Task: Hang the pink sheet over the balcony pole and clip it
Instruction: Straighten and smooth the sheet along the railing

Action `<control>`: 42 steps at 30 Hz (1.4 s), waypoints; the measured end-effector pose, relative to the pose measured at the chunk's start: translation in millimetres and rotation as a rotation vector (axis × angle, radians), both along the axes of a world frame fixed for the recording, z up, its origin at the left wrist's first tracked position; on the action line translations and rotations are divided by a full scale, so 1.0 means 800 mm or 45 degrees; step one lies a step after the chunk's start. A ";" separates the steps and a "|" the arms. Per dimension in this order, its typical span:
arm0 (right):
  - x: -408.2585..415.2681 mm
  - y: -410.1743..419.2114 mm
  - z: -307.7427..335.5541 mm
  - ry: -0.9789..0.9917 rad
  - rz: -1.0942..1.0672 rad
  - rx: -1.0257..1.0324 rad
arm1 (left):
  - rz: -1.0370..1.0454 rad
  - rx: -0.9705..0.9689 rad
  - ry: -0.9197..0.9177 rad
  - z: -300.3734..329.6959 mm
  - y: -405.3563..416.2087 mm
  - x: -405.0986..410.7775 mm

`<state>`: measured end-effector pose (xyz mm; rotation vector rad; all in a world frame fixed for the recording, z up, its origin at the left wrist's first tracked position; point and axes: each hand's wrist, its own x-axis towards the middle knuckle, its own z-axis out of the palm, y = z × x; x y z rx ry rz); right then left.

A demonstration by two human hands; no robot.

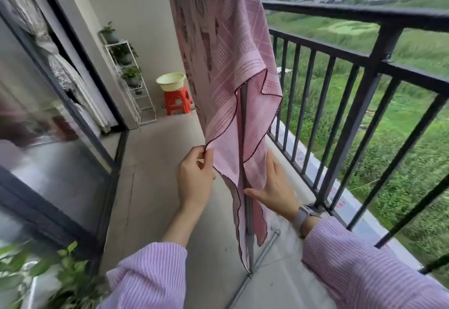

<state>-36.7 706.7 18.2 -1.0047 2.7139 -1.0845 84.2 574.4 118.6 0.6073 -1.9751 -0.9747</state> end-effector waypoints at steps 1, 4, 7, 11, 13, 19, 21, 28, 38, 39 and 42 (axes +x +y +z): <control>0.000 -0.003 -0.005 -0.009 -0.013 0.026 | -0.002 0.056 0.006 0.000 0.001 0.001; -0.001 -0.010 -0.020 0.050 -0.161 0.014 | -0.016 0.146 0.048 0.004 0.001 0.004; 0.004 -0.014 -0.020 0.022 -0.176 -0.071 | -0.002 0.139 0.076 0.005 0.000 0.009; 0.016 -0.022 -0.019 -0.113 0.038 -0.019 | 0.025 0.059 0.055 0.004 -0.006 0.015; 0.018 -0.029 -0.017 -0.151 -0.002 -0.046 | 0.035 0.020 0.042 0.004 -0.007 0.017; 0.004 -0.042 -0.027 -0.063 -0.234 -0.199 | 0.029 -0.016 0.062 0.003 -0.014 0.023; -0.003 -0.039 -0.033 -0.087 -0.266 -0.262 | 0.034 -0.006 0.077 0.002 -0.017 0.025; 0.003 0.036 -0.038 0.022 -0.358 -0.470 | -0.012 0.067 0.086 0.000 -0.010 0.014; 0.013 0.093 -0.063 -0.130 -0.411 -0.209 | -0.172 -0.156 0.048 0.026 0.004 -0.002; 0.015 0.091 -0.054 -0.133 -0.342 -0.164 | -0.207 -0.157 -0.016 0.023 0.001 0.000; 0.021 0.087 -0.025 -0.248 -0.162 -0.181 | -0.297 -0.107 -0.095 0.016 -0.013 0.004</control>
